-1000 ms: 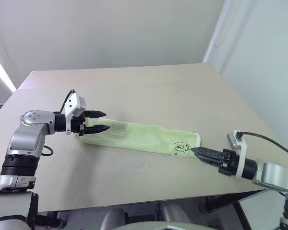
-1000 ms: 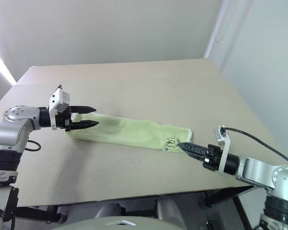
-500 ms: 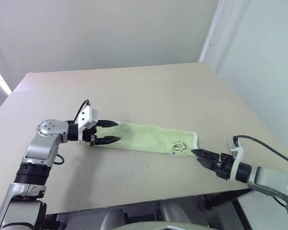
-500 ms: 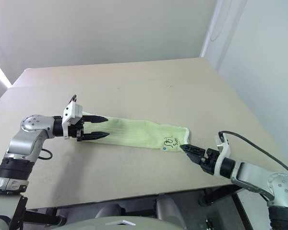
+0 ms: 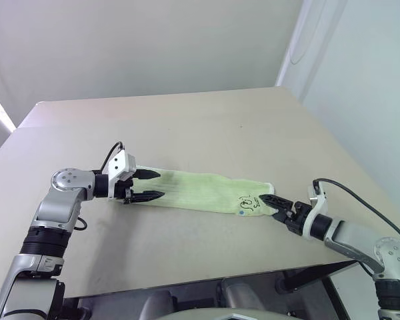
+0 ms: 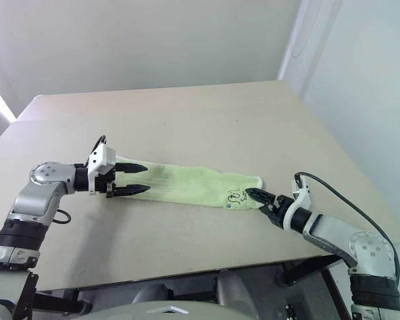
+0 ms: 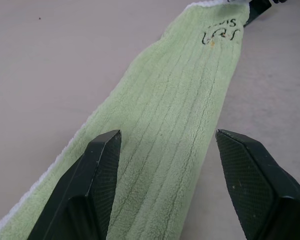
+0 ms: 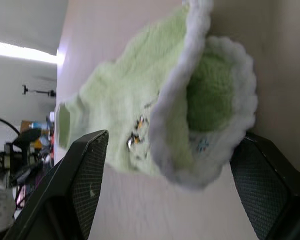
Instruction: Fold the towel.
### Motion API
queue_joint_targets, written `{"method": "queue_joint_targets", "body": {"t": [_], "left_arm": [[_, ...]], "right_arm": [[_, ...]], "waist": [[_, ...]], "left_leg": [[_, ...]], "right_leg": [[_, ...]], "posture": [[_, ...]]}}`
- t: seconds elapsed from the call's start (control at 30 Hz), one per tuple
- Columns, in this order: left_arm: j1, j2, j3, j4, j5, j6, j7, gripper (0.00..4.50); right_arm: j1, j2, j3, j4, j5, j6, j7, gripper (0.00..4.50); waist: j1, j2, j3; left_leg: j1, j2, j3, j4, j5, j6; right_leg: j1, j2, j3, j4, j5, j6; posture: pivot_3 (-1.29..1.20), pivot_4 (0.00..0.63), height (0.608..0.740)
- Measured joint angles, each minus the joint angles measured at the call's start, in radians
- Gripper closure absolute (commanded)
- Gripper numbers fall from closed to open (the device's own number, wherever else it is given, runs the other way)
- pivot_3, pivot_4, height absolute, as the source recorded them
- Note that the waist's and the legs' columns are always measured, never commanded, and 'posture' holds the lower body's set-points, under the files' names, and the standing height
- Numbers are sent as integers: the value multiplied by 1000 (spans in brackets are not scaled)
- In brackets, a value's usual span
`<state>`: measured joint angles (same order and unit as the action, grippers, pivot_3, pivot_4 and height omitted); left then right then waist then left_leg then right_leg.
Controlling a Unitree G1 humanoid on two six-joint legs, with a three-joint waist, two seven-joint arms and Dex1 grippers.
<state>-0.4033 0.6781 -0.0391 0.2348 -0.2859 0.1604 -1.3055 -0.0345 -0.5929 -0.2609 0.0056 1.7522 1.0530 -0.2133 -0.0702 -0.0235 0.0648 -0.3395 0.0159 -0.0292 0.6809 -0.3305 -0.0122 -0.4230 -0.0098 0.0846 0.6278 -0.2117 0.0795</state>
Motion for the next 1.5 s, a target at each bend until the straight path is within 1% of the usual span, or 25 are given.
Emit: {"method": "queue_joint_targets", "body": {"t": [0.1, 0.2, 0.3, 0.47, 0.57, 0.73, 0.83, 0.9, 1.07, 1.2, 1.37, 1.5], "left_arm": [[-7, 0, -7, 14, 12, -8, 2, 1322], [-15, 0, -10, 41, 24, -22, 5, 1322], [-32, -1, -12, 58, 33, -27, 10, 1322], [-42, 0, -12, 85, 38, -46, 11, 1322], [-42, 2, -12, 88, 38, -48, 12, 1322], [-46, 10, -11, 114, 38, -60, 21, 1322], [-57, 11, -10, 128, 39, -64, 25, 1322], [-66, 11, -10, 136, 40, -66, 27, 1322], [-80, 8, -12, 141, 44, -69, 39, 1322], [-81, 8, -12, 143, 48, -69, 46, 1322], [-81, 9, -12, 144, 58, -70, 54, 1322], [-80, 9, -11, 142, 59, -69, 65, 1322]], "right_arm": [[-2, 7, 0, 4, -35, -2, 2, 2212], [-2, 8, -3, 19, -53, -8, 0, 3423], [-12, 10, -22, 20, -56, -13, 0, 4463], [-12, -22, -72, 29, -59, -12, 8, 4463], [-2, -86, -112, 35, -55, 14, 37, 4463], [14, -229, -160, 59, -65, 83, 121, 4463], [4, -325, -157, 63, -125, 142, 189, 4463], [-37, -353, -140, 56, -145, 177, 217, 4463], [-201, -348, -59, -30, -153, 209, 202, 4463], [-305, -334, -1, -119, -105, 212, 167, 4463], [-366, -269, 78, -175, -105, 197, 144, 4463], [-401, -175, 154, -231, -141, 176, 140, 4463]], "waist": [[1, 0, 0], [1, 0, 0], [1, 0, 0], [3, 2, 1], [5, 2, 1], [5, 2, 1], [4, 3, 2], [0, 3, 2], [1, 5, 3], [4, 4, 3], [9, 5, 3], [10, 5, 3]], "left_leg": [[0, 0, 0, 0, 0, 0], [0, 0, 0, 0, 0, 0], [0, 0, 0, 0, 0, 0], [0, -1, -1, 0, 0, 0], [-1, -1, -1, -1, 0, 1], [-1, -1, 0, -1, -1, 1], [-1, 0, 0, -1, -1, 1], [-1, 0, 0, -1, -1, 1], [0, 0, 0, -1, -1, 1], [-2, 0, -1, -2, -1, 2], [-6, 0, -1, -2, -2, 4], [-14, 0, -1, -2, -3, 5]], "right_leg": [[0, 0, 0, 0, 0, 0], [-2, 0, 0, 0, 0, 0], [-2, 0, 0, 0, 0, 0], [-3, 0, 0, -2, 0, 0], [-3, 0, 0, -3, 0, 0], [-3, 0, 0, -4, 0, 0], [-3, 0, 0, -4, 0, 0], [-2, 0, 0, -4, 0, 0], [-3, 1, -1, -3, 0, 0], [-4, 0, -2, -5, 0, 0], [-5, -1, -2, -11, 1, 2], [-7, -1, -2, -11, 1, 2]], "posture": [[0, 0, 712], [0, 0, 712], [0, 0, 712], [0, 0, 712], [0, 0, 712], [0, 0, 712], [0, 0, 712], [0, 0, 712], [0, 0, 712], [0, 0, 712], [0, 0, 712], [0, 0, 712]]}}
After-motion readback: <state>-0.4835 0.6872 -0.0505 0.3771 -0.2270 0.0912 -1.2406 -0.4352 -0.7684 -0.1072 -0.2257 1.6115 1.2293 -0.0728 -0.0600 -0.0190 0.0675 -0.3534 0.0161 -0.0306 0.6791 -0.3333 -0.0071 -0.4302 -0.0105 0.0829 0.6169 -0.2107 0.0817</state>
